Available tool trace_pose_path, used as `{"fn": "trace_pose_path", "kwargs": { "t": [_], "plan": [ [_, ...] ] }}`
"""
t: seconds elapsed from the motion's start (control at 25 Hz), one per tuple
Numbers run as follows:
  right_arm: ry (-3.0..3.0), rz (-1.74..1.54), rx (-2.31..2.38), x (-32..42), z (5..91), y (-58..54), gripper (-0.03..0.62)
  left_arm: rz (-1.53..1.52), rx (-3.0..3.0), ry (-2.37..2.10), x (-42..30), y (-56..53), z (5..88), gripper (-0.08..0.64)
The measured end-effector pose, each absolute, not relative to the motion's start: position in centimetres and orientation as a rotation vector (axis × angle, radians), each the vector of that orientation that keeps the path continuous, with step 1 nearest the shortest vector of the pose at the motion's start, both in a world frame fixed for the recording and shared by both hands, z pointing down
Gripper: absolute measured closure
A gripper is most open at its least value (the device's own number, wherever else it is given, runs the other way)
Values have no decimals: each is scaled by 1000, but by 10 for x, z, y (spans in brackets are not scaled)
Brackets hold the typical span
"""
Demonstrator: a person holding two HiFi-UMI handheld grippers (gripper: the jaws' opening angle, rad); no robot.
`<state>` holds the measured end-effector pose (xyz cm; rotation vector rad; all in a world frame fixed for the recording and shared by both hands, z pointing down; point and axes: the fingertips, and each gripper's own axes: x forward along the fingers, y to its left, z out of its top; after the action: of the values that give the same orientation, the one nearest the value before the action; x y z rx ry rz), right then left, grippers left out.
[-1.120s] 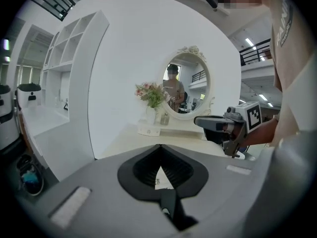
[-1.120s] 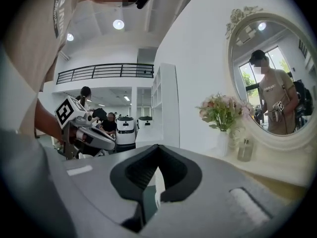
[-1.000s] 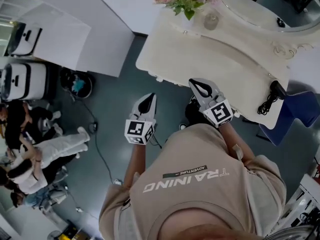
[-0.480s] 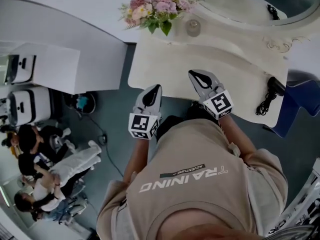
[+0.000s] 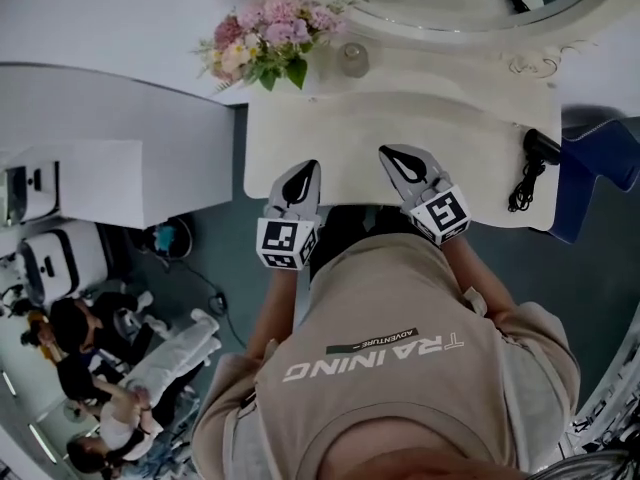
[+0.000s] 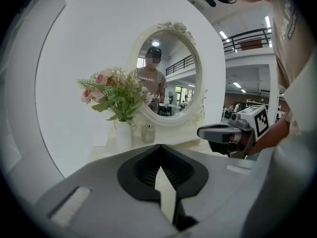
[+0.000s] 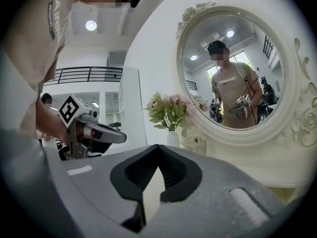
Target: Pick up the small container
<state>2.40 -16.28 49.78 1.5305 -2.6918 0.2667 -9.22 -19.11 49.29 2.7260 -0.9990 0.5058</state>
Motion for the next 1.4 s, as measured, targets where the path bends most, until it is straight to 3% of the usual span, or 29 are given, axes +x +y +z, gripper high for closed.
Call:
{"fn": "trace_pose_path", "kwargs": {
  "t": [1.4],
  "plan": [
    [-2332, 135, 1954, 38, 458, -223, 590, 442, 2937, -616, -42, -288, 495, 543]
  ]
}}
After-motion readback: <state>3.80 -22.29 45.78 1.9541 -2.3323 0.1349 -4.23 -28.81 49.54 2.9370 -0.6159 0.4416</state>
